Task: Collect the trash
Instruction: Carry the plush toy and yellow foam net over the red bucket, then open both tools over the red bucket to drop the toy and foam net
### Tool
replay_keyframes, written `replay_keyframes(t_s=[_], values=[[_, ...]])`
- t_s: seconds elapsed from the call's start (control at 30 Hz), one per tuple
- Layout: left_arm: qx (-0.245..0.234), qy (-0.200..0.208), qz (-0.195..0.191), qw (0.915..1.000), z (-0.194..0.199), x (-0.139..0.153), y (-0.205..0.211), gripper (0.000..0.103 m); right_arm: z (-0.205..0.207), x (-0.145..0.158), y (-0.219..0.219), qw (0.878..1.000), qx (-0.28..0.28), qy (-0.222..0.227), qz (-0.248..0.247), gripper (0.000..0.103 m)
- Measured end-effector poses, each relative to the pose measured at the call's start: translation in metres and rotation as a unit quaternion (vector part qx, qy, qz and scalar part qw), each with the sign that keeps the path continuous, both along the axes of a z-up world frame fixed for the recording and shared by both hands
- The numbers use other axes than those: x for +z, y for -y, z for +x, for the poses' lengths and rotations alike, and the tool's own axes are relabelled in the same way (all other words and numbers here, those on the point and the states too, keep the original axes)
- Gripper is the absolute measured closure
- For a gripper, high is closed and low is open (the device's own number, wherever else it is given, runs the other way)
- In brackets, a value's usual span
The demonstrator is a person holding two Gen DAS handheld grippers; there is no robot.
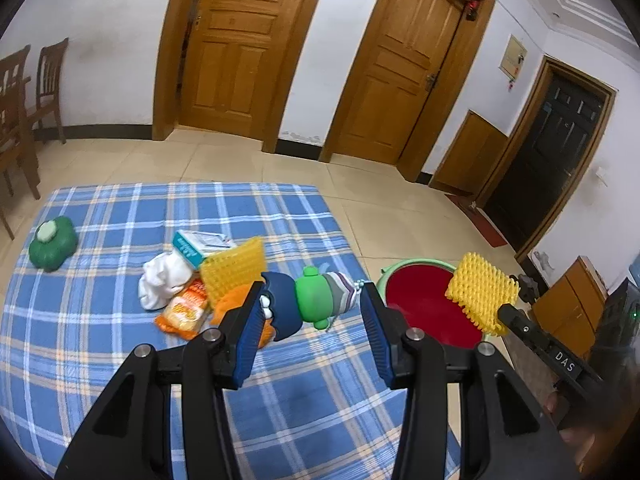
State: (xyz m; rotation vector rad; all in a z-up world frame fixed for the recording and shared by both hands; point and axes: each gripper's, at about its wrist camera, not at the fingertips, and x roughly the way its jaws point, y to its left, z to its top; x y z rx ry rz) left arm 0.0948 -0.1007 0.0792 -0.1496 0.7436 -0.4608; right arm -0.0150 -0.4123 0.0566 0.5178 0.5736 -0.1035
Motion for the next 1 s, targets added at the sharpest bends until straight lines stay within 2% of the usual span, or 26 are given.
replay_keyframes(t_s=[0.53,1.0], values=[[-0.082,-0.011,0.019,0.9964,0.014,-0.004,0.078,0.055,-0.01,-0.019,0.048,0.997,-0.066,-0.022,0.022,0.093],[-0.16,-0.038,0.047,0.9853,0.025,-0.03,0.161,0.055,-0.01,-0.052,0.09,0.99,-0.121,-0.066,0.037,0.092]])
